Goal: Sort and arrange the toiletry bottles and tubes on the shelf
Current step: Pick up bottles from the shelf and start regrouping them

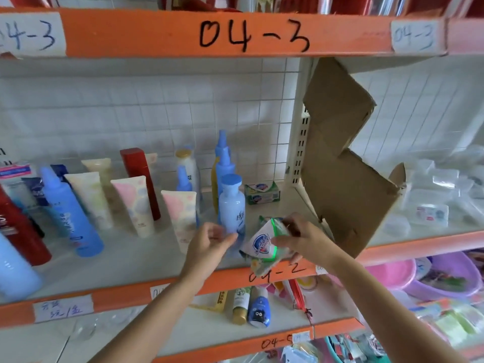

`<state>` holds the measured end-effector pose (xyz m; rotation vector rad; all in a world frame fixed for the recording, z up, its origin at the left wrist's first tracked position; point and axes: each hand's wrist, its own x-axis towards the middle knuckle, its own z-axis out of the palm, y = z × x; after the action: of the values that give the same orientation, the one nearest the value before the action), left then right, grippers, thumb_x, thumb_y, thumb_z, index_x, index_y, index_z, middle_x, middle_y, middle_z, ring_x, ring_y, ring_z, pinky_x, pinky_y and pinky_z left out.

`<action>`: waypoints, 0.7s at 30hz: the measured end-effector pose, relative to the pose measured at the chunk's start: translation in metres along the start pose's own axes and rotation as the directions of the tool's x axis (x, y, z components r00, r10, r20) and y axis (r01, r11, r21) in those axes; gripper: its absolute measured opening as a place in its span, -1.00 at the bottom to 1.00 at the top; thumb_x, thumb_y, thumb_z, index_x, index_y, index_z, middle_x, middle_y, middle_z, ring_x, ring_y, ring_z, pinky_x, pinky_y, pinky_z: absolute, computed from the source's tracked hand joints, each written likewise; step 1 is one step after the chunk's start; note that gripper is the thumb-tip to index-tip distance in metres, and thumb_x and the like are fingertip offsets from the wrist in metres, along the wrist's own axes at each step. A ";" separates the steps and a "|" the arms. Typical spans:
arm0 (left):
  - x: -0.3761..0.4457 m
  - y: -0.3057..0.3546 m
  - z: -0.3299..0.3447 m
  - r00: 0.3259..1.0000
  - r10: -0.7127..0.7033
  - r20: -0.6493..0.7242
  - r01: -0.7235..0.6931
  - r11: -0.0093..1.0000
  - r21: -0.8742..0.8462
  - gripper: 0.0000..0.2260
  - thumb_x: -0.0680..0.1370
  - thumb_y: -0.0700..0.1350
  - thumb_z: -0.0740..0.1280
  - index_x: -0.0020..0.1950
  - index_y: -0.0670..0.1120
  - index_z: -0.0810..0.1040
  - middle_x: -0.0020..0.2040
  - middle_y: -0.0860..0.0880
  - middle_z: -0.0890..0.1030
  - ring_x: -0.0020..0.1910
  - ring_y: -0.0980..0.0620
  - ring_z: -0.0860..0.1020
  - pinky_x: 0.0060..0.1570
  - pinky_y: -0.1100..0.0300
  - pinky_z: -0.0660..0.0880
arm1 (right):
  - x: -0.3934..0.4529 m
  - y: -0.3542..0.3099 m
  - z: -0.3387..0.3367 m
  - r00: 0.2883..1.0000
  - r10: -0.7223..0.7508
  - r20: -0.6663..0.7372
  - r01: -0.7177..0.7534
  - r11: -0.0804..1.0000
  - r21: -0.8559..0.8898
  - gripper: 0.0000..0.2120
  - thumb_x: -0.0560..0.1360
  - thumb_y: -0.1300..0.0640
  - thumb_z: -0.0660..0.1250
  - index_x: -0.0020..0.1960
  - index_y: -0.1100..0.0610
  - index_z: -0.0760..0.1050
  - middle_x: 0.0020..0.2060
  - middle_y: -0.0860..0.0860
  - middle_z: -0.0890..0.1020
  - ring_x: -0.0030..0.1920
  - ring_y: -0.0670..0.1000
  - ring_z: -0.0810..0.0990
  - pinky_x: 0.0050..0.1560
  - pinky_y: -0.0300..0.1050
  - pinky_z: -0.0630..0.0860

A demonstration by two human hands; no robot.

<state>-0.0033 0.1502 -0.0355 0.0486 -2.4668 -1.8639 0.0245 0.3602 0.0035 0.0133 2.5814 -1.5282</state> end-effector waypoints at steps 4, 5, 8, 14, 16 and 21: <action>0.019 -0.006 0.007 0.986 0.165 -0.018 -0.159 0.970 0.183 -0.58 0.34 0.05 0.50 0.01 -0.11 0.41 -0.01 -0.09 0.54 -0.05 -0.02 0.54 0.00 0.05 0.51 | 0.008 -0.006 -0.012 0.978 -0.024 -0.207 0.024 1.000 -0.002 -0.68 0.46 0.07 0.38 0.11 0.13 0.34 -0.06 0.10 0.61 -0.18 0.11 0.65 -0.16 0.01 0.62; 0.022 -0.003 0.009 0.983 0.183 -0.001 -0.179 0.962 0.206 -0.54 0.33 0.04 0.51 0.05 -0.13 0.39 0.01 -0.08 0.53 -0.03 -0.02 0.53 -0.02 0.08 0.50 | 0.014 -0.008 -0.014 0.965 -0.032 -0.261 0.038 0.999 0.017 -0.70 0.47 0.07 0.37 0.10 0.12 0.34 -0.07 0.07 0.61 -0.15 0.08 0.65 -0.14 0.02 0.63; 0.030 0.003 0.015 0.969 0.245 0.027 -0.245 0.945 0.216 -0.49 0.34 0.00 0.51 0.14 -0.13 0.35 0.08 -0.09 0.52 0.05 -0.02 0.52 0.01 0.05 0.50 | 0.039 -0.016 -0.017 0.932 0.006 -0.361 0.022 0.997 0.074 -0.68 0.51 0.05 0.32 0.15 0.13 0.29 -0.10 -0.01 0.56 -0.13 0.01 0.62 -0.17 -0.09 0.59; 0.034 0.004 0.014 0.956 0.290 0.051 -0.295 0.936 0.192 -0.54 0.36 -0.02 0.50 0.13 -0.02 0.34 0.08 -0.02 0.57 0.06 0.00 0.55 0.00 0.10 0.50 | 0.112 -0.011 -0.021 0.901 0.167 -0.401 -0.110 0.981 0.162 -0.47 0.50 -0.02 0.31 0.31 0.20 0.20 0.15 0.12 0.51 0.08 0.12 0.54 0.09 0.03 0.47; 0.036 0.002 0.014 0.953 0.299 0.049 -0.303 0.932 0.201 -0.51 0.35 -0.01 0.50 0.17 -0.04 0.35 0.10 -0.02 0.58 0.07 0.01 0.55 0.02 0.09 0.50 | 0.128 -0.001 -0.019 0.905 0.202 -0.375 -0.166 0.978 0.125 -0.43 0.48 -0.06 0.32 0.33 0.24 0.24 0.16 0.15 0.54 0.08 0.12 0.56 0.08 0.02 0.51; 0.035 0.002 0.013 0.946 0.315 0.069 -0.323 0.931 0.169 -0.49 0.36 -0.06 0.50 0.18 0.06 0.30 0.10 0.07 0.54 0.07 0.09 0.53 -0.05 0.37 0.42 | 0.141 0.019 -0.013 0.918 0.206 -0.340 -0.235 0.971 -0.048 -0.63 0.55 -0.04 0.23 0.19 0.23 0.40 0.02 0.12 0.59 -0.02 0.11 0.58 -0.07 -0.09 0.48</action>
<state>-0.0389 0.1619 -0.0362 -0.3662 -2.4779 -1.5251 -0.1155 0.3720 -0.0244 0.5837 2.7760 -1.4326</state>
